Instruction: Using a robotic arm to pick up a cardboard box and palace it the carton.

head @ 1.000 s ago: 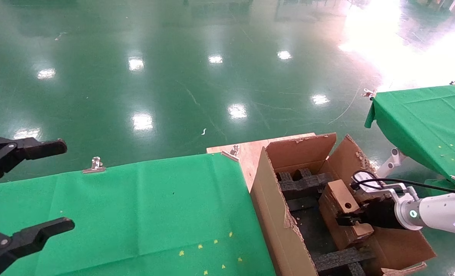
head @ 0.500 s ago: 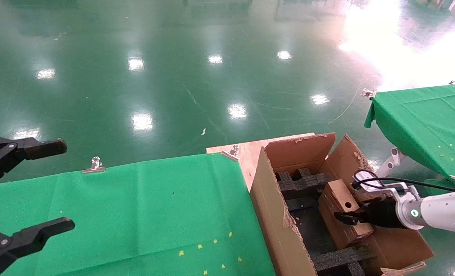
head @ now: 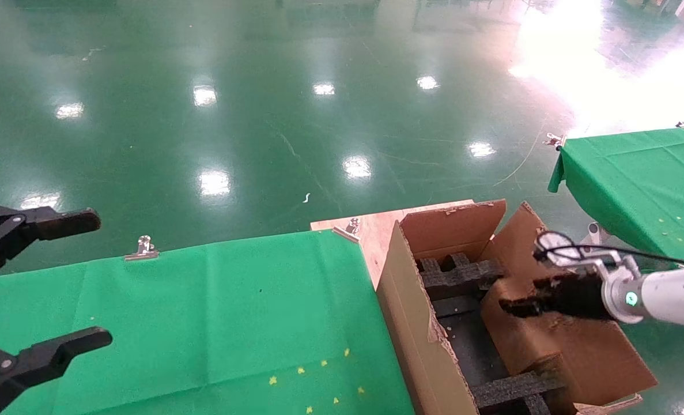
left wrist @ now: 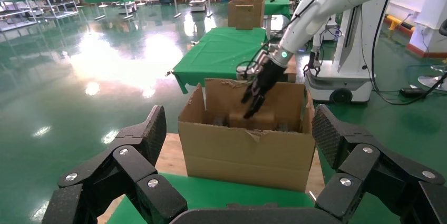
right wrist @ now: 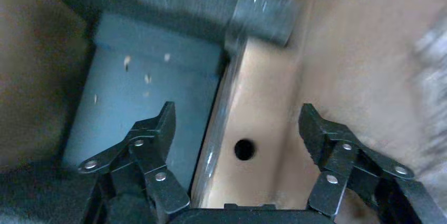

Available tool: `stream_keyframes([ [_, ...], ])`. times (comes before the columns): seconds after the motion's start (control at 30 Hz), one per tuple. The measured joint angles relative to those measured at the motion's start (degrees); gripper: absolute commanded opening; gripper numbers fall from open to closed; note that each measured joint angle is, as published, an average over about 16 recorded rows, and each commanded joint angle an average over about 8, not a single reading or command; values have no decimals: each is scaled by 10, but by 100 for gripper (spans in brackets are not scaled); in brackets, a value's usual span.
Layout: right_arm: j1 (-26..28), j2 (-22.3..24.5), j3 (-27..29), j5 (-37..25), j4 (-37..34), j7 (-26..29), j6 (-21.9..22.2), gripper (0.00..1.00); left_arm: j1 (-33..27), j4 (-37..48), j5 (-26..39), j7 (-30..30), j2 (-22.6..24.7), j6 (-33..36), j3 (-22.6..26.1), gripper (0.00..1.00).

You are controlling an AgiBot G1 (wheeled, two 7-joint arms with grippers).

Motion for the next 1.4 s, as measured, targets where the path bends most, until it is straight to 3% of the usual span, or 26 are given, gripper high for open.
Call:
stream_keyframes([
  [0.3, 85, 34, 19, -18, 79, -2, -8, 100, 0, 0, 0, 0, 0, 0, 0, 100],
  [0.7, 168, 107, 62, 1, 233, -45, -84, 100, 0, 0, 0, 0, 0, 0, 0, 100],
  [1.1, 165, 119, 92, 10, 263, -63, -118, 100, 0, 0, -1, 0, 0, 0, 0, 100],
  [1.4, 113, 98, 177, 7, 269, -71, -159, 100, 0, 0, -1, 0, 0, 0, 0, 100],
])
